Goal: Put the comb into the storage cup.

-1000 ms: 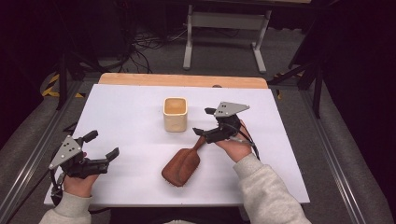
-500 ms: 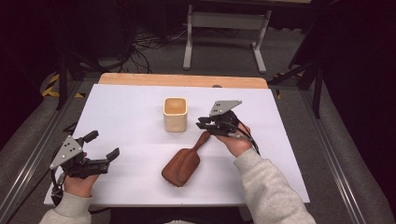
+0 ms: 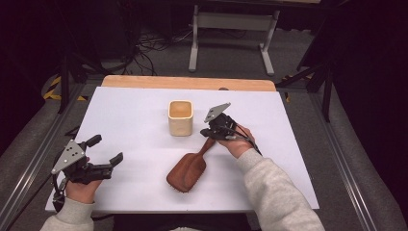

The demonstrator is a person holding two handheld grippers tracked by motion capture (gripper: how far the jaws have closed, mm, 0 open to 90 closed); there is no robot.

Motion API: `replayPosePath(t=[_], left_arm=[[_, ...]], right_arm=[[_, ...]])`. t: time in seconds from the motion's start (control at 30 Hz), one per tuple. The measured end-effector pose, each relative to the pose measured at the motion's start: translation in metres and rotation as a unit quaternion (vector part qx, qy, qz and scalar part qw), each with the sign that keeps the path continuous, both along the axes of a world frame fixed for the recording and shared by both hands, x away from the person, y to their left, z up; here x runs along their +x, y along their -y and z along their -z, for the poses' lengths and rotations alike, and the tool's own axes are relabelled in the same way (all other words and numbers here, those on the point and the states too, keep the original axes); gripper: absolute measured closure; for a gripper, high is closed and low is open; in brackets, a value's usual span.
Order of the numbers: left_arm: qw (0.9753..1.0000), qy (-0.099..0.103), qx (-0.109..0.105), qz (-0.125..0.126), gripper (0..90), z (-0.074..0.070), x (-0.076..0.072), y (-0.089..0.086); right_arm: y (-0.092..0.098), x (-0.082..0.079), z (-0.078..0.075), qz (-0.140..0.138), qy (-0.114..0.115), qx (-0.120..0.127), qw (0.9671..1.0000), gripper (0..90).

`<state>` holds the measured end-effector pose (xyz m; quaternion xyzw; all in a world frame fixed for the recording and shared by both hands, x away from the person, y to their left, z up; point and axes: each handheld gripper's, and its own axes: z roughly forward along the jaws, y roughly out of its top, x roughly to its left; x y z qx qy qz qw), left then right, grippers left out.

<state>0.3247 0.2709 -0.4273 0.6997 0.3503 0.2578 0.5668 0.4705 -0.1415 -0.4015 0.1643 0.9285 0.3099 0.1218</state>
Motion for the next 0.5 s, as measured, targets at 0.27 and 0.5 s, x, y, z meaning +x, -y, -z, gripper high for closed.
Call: replayPosePath(t=[0.27, 0.5], left_arm=[[1.0, 0.0, -0.001, 0.001, 2.0, 0.0, 0.001, 0.0], [1.0, -0.001, 0.001, 0.0, 2.0, 0.001, 0.001, 0.0]], right_arm=[[-0.007, 0.008, 0.015, -0.004, -0.018, -0.032, 0.9993, 90.0], [-0.01, 0.01, 0.021, -0.007, -0.026, -0.053, 0.9982, 90.0]])
